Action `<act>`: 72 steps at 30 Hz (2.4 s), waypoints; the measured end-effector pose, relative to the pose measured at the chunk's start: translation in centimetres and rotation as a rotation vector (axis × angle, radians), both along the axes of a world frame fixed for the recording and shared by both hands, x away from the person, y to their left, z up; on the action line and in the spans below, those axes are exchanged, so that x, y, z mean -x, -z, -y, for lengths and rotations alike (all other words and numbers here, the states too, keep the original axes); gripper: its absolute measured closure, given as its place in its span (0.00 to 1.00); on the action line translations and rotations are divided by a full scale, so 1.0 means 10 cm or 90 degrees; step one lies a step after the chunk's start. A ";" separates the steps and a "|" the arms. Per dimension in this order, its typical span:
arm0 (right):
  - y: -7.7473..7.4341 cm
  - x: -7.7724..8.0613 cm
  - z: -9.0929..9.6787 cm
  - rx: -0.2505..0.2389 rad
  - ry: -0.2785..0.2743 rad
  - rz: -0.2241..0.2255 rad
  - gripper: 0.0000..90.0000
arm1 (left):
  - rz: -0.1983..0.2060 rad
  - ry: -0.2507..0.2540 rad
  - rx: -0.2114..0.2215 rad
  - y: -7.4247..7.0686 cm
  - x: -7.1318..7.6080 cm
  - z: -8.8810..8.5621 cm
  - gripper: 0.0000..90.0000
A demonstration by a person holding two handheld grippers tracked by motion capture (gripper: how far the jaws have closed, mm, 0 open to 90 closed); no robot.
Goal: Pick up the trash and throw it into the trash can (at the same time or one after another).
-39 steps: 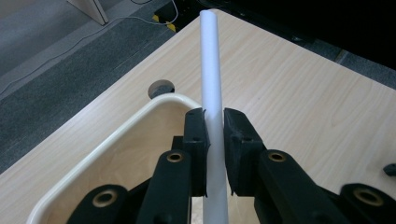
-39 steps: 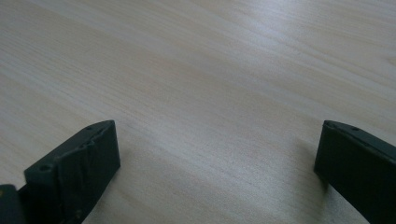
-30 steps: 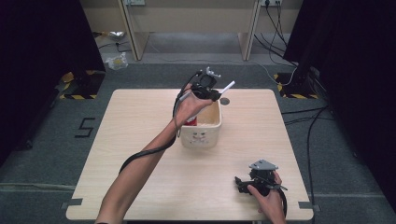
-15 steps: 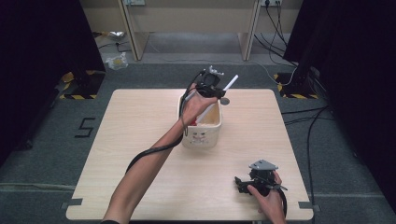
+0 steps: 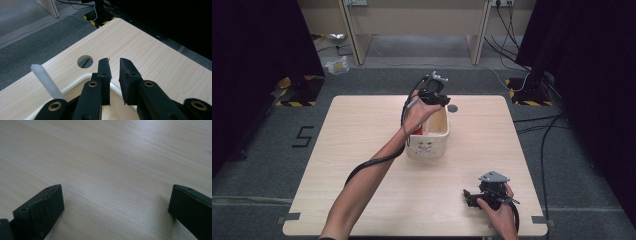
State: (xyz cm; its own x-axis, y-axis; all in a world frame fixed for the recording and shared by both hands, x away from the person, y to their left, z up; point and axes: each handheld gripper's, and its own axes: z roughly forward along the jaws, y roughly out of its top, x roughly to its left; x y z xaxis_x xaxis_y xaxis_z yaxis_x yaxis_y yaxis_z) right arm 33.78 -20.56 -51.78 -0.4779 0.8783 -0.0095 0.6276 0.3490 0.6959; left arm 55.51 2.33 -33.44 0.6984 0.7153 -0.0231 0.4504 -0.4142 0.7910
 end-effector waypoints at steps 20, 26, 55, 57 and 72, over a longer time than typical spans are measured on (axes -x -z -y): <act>0.00 0.00 0.00 0.001 0.000 0.000 0.00 | -0.013 0.011 0.003 -0.07 0.22 -0.26 0.53; 0.00 0.00 0.00 0.002 -0.001 0.001 0.00 | -0.015 0.011 0.005 -0.07 0.29 -0.39 0.46; 0.00 0.00 0.00 -0.002 0.001 0.000 0.00 | 0.012 -0.002 0.050 -0.03 0.66 -1.12 0.40; 0.00 0.00 0.00 -0.002 0.000 0.000 0.00 | 0.014 -0.004 0.052 -0.02 0.68 -1.15 0.40; 0.00 0.00 0.00 0.000 0.000 0.001 0.00 | 0.017 -0.008 0.074 0.04 0.87 -1.40 0.36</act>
